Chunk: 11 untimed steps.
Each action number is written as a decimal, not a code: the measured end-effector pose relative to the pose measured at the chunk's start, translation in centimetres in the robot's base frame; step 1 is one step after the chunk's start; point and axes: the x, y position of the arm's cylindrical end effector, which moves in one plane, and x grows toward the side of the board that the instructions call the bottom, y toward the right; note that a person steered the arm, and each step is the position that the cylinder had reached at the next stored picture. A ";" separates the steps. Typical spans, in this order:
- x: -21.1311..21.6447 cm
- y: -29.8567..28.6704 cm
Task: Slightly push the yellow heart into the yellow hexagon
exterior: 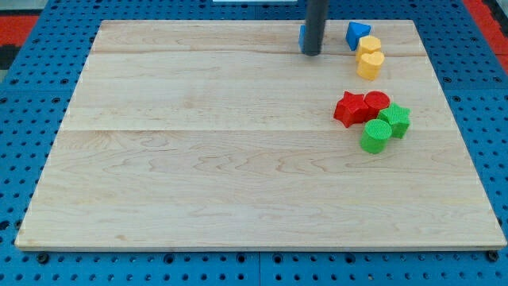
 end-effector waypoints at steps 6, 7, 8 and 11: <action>6.4 8.6; 3.4 8.5; 2.3 8.2; 3.7 11.8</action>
